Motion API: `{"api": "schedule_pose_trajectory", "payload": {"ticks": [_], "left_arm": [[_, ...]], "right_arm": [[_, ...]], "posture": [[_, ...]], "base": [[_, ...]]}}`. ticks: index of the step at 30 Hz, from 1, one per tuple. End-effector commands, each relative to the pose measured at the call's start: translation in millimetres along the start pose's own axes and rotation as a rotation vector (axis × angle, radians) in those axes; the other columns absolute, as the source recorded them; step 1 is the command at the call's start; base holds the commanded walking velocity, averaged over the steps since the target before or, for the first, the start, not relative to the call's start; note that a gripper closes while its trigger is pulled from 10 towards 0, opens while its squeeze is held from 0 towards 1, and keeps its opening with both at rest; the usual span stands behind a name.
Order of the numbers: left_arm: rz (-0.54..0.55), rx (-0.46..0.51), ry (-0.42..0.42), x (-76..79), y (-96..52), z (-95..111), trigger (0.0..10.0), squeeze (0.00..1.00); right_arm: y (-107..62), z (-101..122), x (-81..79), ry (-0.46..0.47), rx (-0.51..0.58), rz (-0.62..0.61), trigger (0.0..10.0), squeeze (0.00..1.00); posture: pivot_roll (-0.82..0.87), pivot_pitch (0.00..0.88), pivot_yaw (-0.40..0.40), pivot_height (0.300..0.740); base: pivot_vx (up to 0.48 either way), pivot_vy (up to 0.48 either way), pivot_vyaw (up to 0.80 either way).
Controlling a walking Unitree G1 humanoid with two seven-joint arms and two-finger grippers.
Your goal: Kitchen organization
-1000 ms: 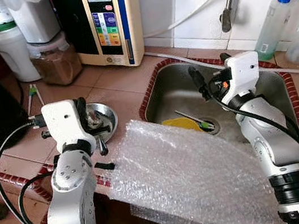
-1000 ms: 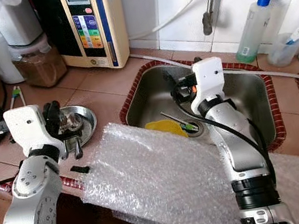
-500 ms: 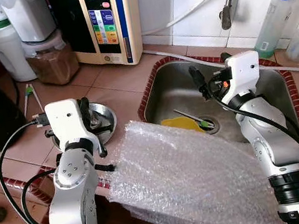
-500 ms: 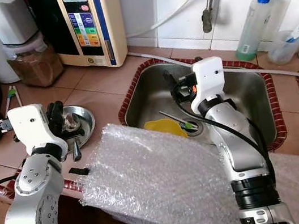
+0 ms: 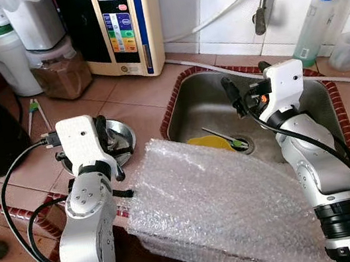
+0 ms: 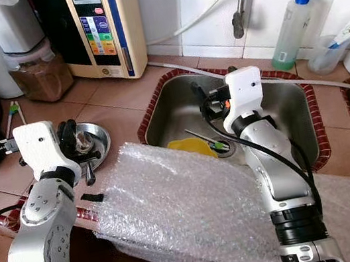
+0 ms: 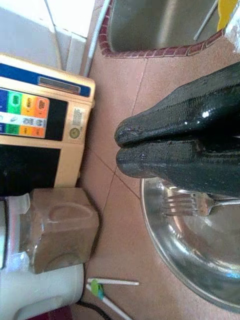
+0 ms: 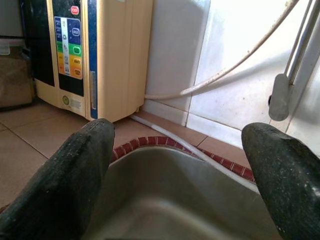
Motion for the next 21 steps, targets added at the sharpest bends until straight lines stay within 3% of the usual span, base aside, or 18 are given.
{"api": "schedule_pose_trajectory", "payload": {"ticks": [1, 8, 10, 15, 21], "left_arm": [[0.035, -0.042, 0.002, -2.4, 2.6, -5, 10.0, 0.00], [0.078, -0.153, -0.022, -5.5, 8.8, -14, 10.0, 0.00], [0.089, -0.236, -0.125, -3.6, 11.4, -22, 10.0, 0.00], [0.090, -0.278, -0.109, -4.0, 15.8, -28, 10.0, 0.00], [0.097, -0.386, -0.157, -0.7, 20.4, -39, 10.0, 0.00]], "right_arm": [[-0.3, 3, -8.1, 0.016, 0.002, 0.068, 10.0, 0.00], [-3.4, 8, -26.8, 0.046, -0.001, 0.260, 10.0, 0.00], [-5.2, 10, -34.5, 0.060, -0.010, 0.348, 10.0, 0.00], [-10.7, 14, -47.3, 0.076, -0.021, 0.481, 10.0, 0.00], [-20.6, 14, -60.7, 0.081, -0.046, 0.611, 10.0, 0.00]], "posture": [[-0.04, 0.079, 0.016, 0.740], [-0.04, 0.078, 0.014, 0.740], [-0.04, 0.076, 0.014, 0.740], [-0.04, 0.075, 0.014, 0.740], [-0.05, 0.075, 0.015, 0.740]], "base": [[0.000, 0.000, 0.00], [0.000, 0.000, 0.00], [0.000, 0.000, 0.00], [0.000, 0.000, 0.00], [0.000, 0.000, 0.00]]}}
Point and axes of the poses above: a point about 5 cm out from each wrist's last joint towards the gripper, its own y axis pointing out of the wrist towards the gripper, its own z axis along the axis of the wrist's last joint, x = y × z, the point moved 1 cm from there along y, pointing out of the wrist towards the gripper, and after that the axes turned 1 degree about -y, right-handed, at the moved point
